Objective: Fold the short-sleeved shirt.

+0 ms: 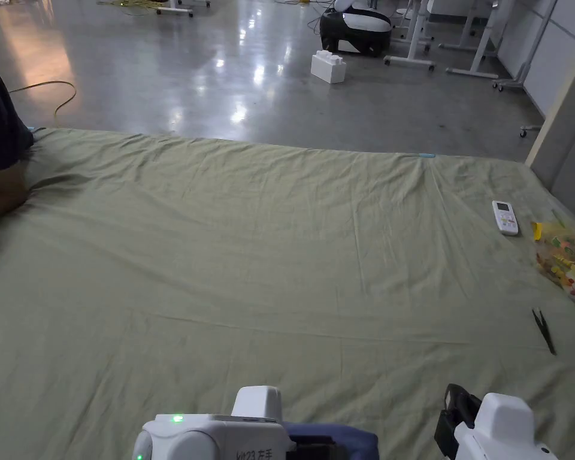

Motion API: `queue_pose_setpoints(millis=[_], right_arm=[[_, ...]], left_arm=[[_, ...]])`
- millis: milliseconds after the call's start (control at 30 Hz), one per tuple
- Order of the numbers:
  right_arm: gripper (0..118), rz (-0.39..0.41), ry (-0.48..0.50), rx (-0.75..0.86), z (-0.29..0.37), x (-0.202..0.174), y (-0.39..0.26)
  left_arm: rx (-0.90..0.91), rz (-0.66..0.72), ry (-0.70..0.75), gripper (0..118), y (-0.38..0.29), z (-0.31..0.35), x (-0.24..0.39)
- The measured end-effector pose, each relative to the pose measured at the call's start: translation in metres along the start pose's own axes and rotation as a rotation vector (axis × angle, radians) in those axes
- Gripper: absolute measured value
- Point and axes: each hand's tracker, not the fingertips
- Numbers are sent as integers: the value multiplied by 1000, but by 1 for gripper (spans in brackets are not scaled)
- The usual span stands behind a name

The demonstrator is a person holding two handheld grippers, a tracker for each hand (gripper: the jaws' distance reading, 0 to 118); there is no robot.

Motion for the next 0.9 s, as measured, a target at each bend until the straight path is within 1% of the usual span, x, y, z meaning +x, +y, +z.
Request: queue_pose_setpoints(millis=[33, 67, 133, 167, 200, 267, 300, 400, 433, 500, 533, 700, 800, 900], right_arm=[[0, -3, -2, 1, 0, 0, 0], [0, -4, -3, 2, 1, 1, 0], [0, -3, -3, 1, 1, 1, 0], [0, -2, -3, 1, 1, 1, 0], [0, -2, -3, 0, 1, 1, -1], [0, -2, -4, -2, 1, 2, -2], [0, -4, -6, -3, 1, 2, -3], [0, -11, -7, -10, 0, 4, -6], [0, -12, -6, -10, 0, 4, -6], [0, -12, -8, -12, 0, 4, -7], [0, -14, -8, -13, 1, 4, -6], [0, -18, -6, -3, 4, 4, -4], [0, -4, -5, 18, 7, 1, 3], [0, 14, -7, 51, 9, -4, 11]], left_arm=[[-1, 2, 9, 68, -1, -10, 15], [-7, 5, 27, 63, -4, -18, 16], [-30, 8, 46, 35, -11, -33, 16], [-54, 9, 64, 22, -16, -44, -1], [-76, 8, 75, 20, -21, -54, 0], [-82, 9, 52, 16, -28, -69, 1], [-84, 10, 46, 13, -25, -78, 21], [-95, 15, 54, 9, -35, -98, 25], [-95, 17, 54, 8, -35, -105, 1], [-88, -5, 62, 6, -44, -114, -1], [-77, -37, 74, 6, -48, -116, -1], [-49, -98, 37, 6, -37, -96, -6], [36, -159, 5, 6, -25, -66, -10], [160, -169, -3, 6, -7, -25, -14]])
